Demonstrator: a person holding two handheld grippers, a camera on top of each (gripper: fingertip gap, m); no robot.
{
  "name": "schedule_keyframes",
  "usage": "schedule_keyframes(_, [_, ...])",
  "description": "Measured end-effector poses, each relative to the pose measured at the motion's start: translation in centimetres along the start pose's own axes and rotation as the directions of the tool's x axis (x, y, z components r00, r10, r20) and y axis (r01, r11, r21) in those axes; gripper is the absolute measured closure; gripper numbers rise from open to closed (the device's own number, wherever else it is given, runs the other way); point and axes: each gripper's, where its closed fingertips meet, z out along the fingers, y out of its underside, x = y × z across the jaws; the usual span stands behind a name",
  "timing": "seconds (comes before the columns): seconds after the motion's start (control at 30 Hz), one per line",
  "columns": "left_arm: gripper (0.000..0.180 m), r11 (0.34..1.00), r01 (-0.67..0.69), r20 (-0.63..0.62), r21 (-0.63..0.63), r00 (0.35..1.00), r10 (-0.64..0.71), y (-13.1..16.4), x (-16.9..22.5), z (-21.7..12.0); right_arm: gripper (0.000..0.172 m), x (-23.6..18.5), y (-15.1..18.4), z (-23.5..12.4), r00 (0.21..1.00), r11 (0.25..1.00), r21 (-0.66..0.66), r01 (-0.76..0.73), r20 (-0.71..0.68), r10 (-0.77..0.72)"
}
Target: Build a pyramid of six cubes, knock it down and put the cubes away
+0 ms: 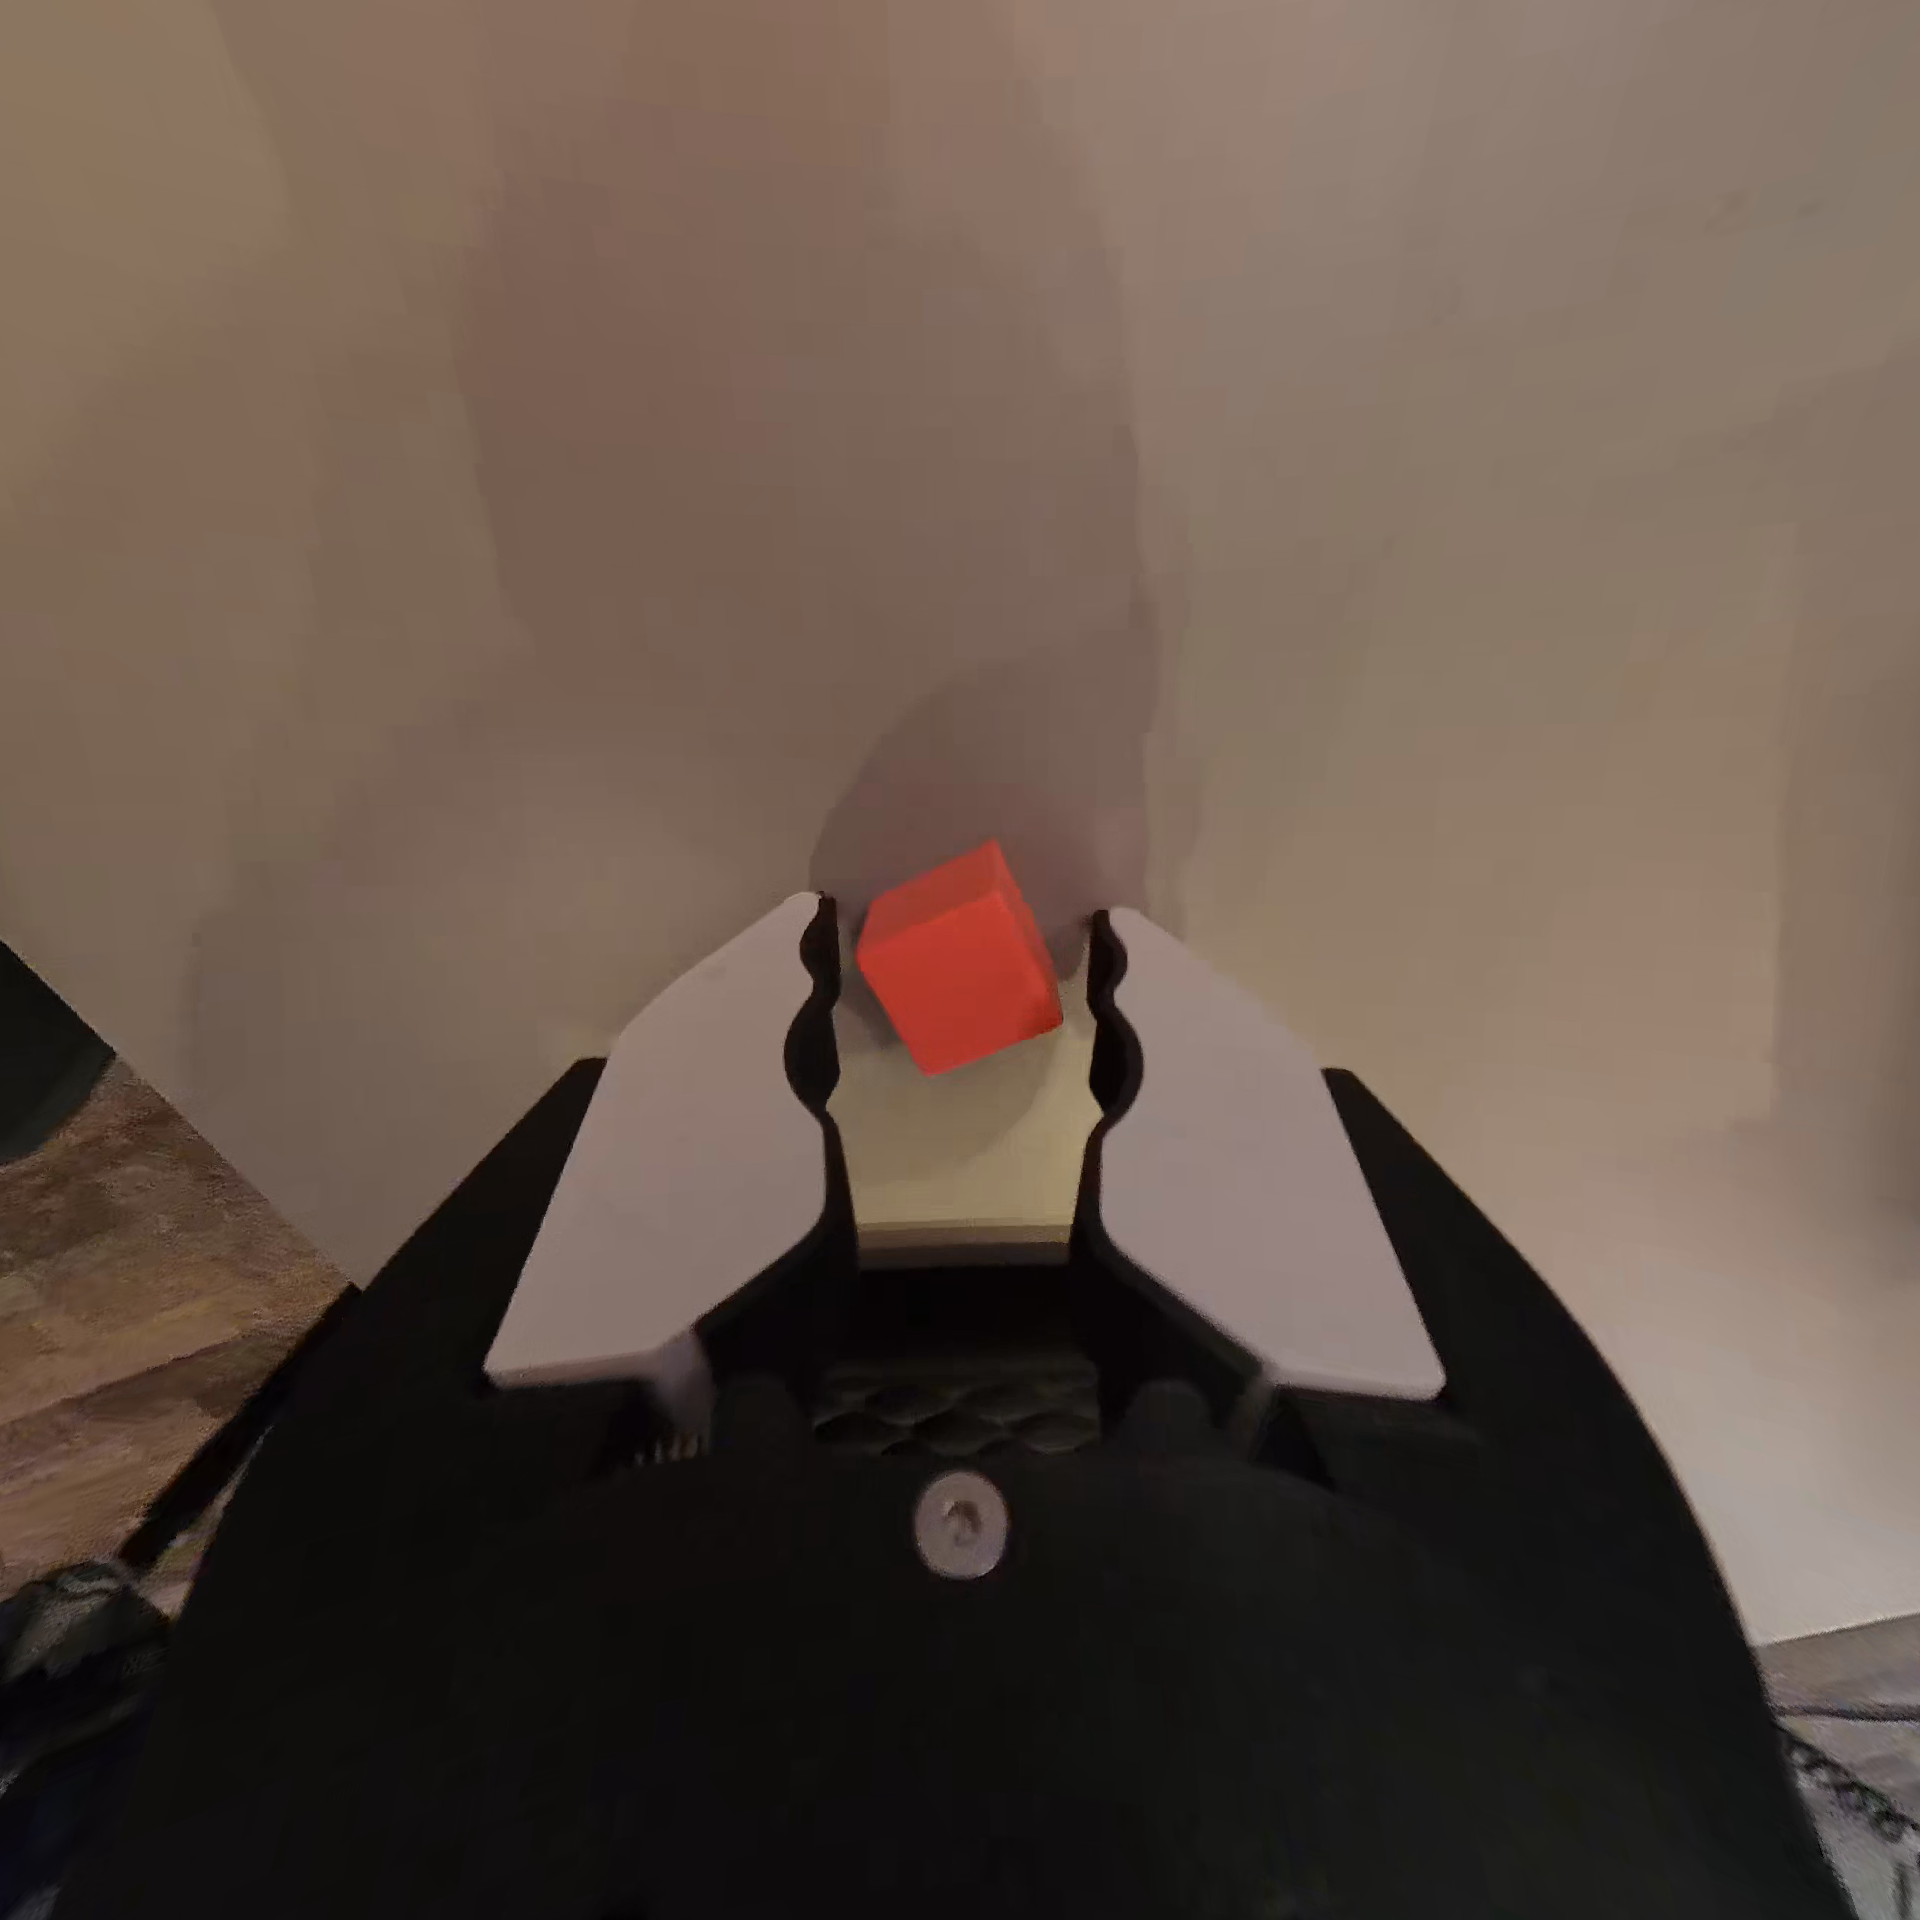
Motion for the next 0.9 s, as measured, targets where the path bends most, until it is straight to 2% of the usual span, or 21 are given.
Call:
schedule_keyframes(0.27, [0.18,1.0,-0.008,-0.011,-0.008,1.0,0.008,0.1,0.2,0.1,0.142,-0.5,0.3,0.0,0.978,0.978,0.005,0.208,0.029,-0.208])
schedule_keyframes(0.37, [0.18,1.0,-0.011,-0.012,-0.01,1.0,0.011,0.1,0.2,0.1,0.142,0.9,0.6,-0.6,0.983,0.982,-0.01,0.186,-0.001,-0.186])
schedule_keyframes(0.43, [0.18,1.0,-0.013,-0.012,-0.013,1.0,0.013,0.1,0.2,0.2,0.142,2.6,-0.6,-2.4,0.99,0.988,0.061,0.139,-0.035,-0.137])
schedule_keyframes(0.57, [0.18,1.0,-0.022,-0.01,-0.021,1.0,0.021,0.2,0.3,0.2,0.142,11.1,-3.6,-7.7,0.973,0.979,0.202,0.005,-0.226,0.041])
schedule_keyframes(0.67, [0.18,1.0,-0.023,-0.009,-0.02,1.0,0.023,0.2,0.3,0.2,0.142,17.7,-5.7,-9.1,0.961,0.962,0.258,-0.091,-0.231,0.153])
schedule_keyframes(0.77, [0.18,1.0,-0.018,-0.012,-0.015,1.0,0.018,0.1,0.3,0.2,0.142,23.8,-6.7,-6.9,0.949,0.96,0.216,-0.179,-0.221,0.226])
schedule_keyframes(0.9, [0.18,1.0,-0.018,-0.019,-0.015,1.0,0.018,0.1,0.4,0.2,0.142,27.5,-6.6,-1.8,0.95,0.959,0.116,-0.257,-0.154,0.273])
